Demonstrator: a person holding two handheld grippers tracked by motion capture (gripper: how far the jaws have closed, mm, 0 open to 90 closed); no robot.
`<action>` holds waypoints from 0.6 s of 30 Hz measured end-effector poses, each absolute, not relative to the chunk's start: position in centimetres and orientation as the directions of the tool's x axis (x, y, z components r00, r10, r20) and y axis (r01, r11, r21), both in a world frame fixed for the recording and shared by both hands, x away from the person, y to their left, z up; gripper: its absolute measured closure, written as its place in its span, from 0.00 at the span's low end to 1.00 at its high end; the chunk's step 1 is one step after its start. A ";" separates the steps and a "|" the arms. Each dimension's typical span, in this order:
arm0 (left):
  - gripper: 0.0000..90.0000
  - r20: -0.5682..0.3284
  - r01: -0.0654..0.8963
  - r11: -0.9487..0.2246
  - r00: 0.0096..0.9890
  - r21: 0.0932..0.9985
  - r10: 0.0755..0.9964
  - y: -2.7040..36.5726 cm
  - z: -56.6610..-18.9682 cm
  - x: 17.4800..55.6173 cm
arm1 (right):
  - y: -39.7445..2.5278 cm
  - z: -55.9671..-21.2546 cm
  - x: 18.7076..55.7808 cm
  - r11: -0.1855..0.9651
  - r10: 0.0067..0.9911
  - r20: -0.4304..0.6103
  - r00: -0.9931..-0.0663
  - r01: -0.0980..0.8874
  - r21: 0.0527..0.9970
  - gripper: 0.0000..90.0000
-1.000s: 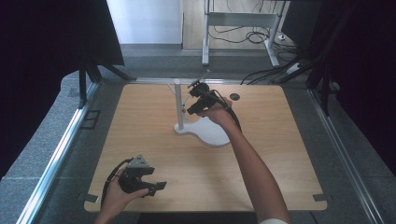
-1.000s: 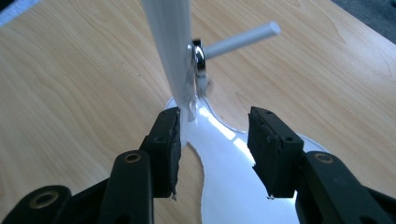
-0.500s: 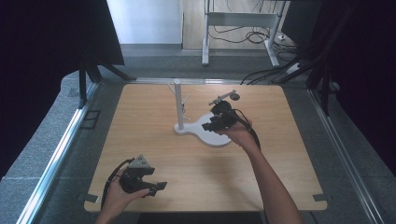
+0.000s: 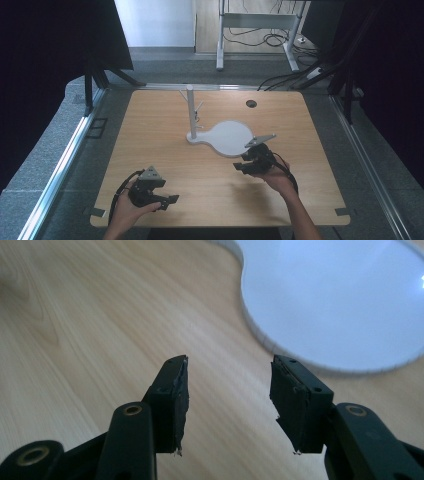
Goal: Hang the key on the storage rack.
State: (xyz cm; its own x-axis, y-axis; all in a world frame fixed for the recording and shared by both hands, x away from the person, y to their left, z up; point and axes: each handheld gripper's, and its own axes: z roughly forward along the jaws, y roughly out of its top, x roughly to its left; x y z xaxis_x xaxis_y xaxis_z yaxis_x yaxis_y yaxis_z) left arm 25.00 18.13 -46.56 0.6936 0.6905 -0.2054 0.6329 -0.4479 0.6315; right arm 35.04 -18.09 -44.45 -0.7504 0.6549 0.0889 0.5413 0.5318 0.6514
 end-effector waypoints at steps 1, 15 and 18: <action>0.26 -0.205 0.633 -0.448 0.694 0.632 0.690 18.1 -46.6 25.0 | -18.1 -44.5 35.0 0.532 0.655 0.089 -0.750 0.541 0.651 0.55; 0.26 -0.200 0.636 -0.463 0.696 0.618 0.689 17.7 -47.0 25.2 | -20.3 -45.7 32.8 0.462 0.674 0.112 -0.731 0.534 0.708 0.52; 0.26 -0.202 0.634 -0.466 0.700 0.617 0.685 17.6 -47.0 25.2 | -20.9 -46.2 32.7 0.445 0.694 0.112 -0.711 0.547 0.709 0.50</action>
State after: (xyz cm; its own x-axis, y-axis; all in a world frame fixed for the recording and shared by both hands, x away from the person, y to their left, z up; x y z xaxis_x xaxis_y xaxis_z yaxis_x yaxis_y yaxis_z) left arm 25.18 17.57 -47.01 0.6999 0.6851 -0.2021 0.6343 -0.4660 0.6168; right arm 32.68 -20.94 -46.22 -0.7108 0.6944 0.1119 0.5467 0.4454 0.7091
